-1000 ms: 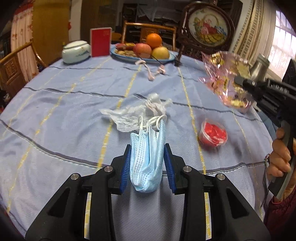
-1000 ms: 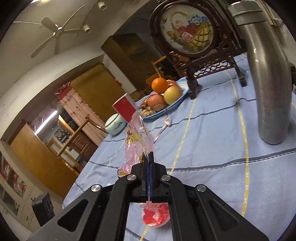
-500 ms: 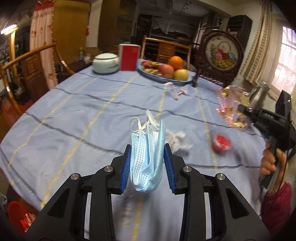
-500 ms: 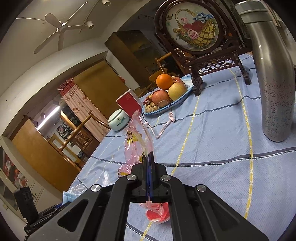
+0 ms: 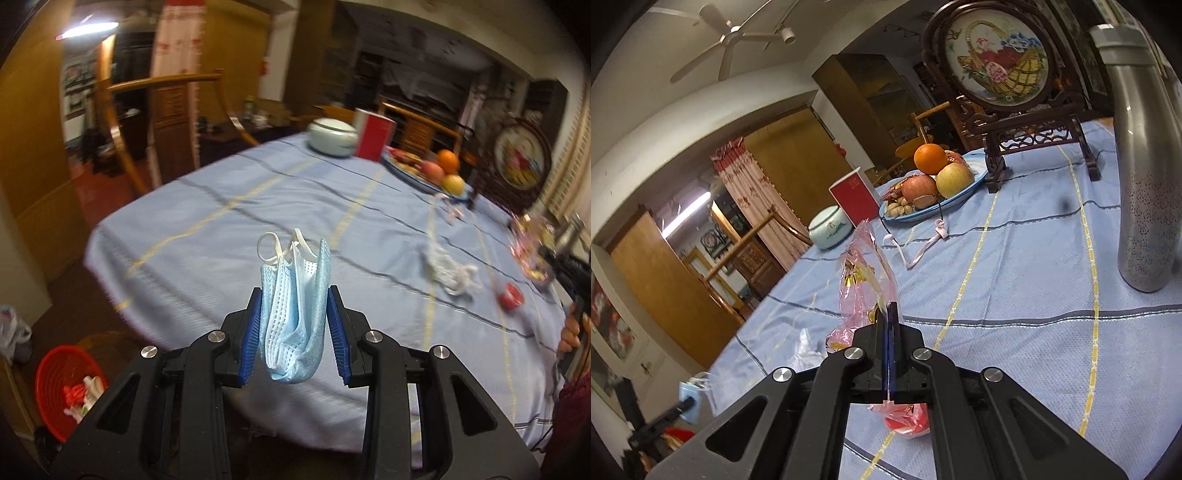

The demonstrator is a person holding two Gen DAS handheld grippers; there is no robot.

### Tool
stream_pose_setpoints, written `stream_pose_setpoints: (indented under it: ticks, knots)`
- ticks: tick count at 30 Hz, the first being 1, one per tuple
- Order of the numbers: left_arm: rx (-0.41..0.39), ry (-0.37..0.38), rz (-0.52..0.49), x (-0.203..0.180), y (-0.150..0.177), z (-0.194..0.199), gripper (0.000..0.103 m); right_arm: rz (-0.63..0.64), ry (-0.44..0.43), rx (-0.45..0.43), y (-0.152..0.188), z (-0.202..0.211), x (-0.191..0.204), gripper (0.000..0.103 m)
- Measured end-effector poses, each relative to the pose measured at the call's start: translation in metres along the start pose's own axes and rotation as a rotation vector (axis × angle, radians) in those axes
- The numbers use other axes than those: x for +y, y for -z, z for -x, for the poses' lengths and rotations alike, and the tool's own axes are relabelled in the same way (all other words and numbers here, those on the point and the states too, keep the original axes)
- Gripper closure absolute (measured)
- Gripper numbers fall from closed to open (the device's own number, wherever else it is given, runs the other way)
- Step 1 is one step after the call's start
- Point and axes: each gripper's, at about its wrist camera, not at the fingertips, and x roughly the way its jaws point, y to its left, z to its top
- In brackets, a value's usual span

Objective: Collect trash
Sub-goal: 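Carry the mask and candy bag over the red wastebasket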

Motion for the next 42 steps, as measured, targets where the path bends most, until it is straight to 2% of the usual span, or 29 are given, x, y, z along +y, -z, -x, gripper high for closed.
stream_pose_setpoints:
  ticks: [4, 10, 15, 17, 21, 23, 24, 27, 28, 32, 34, 37, 40, 42]
  knots:
    - [-0.012, -0.041, 0.083, 0.047, 0.009, 0.013, 0.068, 0.026, 0.017, -0.012, 0.008, 0.007, 0.009, 0.102]
    - [-0.027, -0.169, 0.2, 0.13, 0.029, 0.032, 0.068, 0.019, -0.107, -0.026, 0.034, 0.025, 0.046, 0.102]
    - [-0.014, -0.269, 0.336, 0.208, 0.055, 0.045, 0.068, 0.073, -0.243, 0.015, 0.061, 0.023, 0.112, 0.102]
    - [0.011, -0.325, 0.388, 0.24, 0.07, 0.045, 0.068, 0.096, -0.303, 0.041, 0.07, 0.018, 0.143, 0.102]
    - [0.068, -0.374, 0.458, 0.286, 0.096, 0.038, 0.069, 0.147, -0.412, 0.106, 0.09, 0.005, 0.202, 0.102]
    - [0.089, -0.38, 0.486, 0.302, 0.106, 0.034, 0.065, 0.17, -0.454, 0.143, 0.101, -0.003, 0.228, 0.102]
    - [0.105, -0.368, 0.508, 0.312, 0.114, 0.031, 0.06, 0.178, -0.466, 0.157, 0.104, -0.006, 0.237, 0.102]
    - [0.123, -0.369, 0.563, 0.33, 0.127, 0.024, 0.026, 0.218, -0.504, 0.222, 0.126, -0.018, 0.274, 0.102]
    - [0.116, -0.376, 0.592, 0.336, 0.134, 0.024, 0.02, 0.231, -0.513, 0.243, 0.134, -0.024, 0.287, 0.102]
    - [0.117, -0.379, 0.684, 0.357, 0.153, 0.026, 0.018, 0.264, -0.546, 0.325, 0.162, -0.042, 0.326, 0.102]
    - [0.106, -0.439, 0.72, 0.364, 0.16, 0.031, 0.017, 0.287, -0.558, 0.37, 0.18, -0.051, 0.348, 0.102]
    - [0.092, -0.577, 0.75, 0.377, 0.168, 0.044, 0.017, 0.327, -0.58, 0.448, 0.211, -0.067, 0.385, 0.102]
    - [0.101, -0.683, 0.802, 0.4, 0.178, 0.059, 0.015, 0.358, -0.598, 0.51, 0.237, -0.078, 0.412, 0.102]
    - [0.087, -0.715, 0.859, 0.411, 0.183, 0.071, 0.015, 0.377, -0.614, 0.557, 0.258, -0.089, 0.434, 0.102]
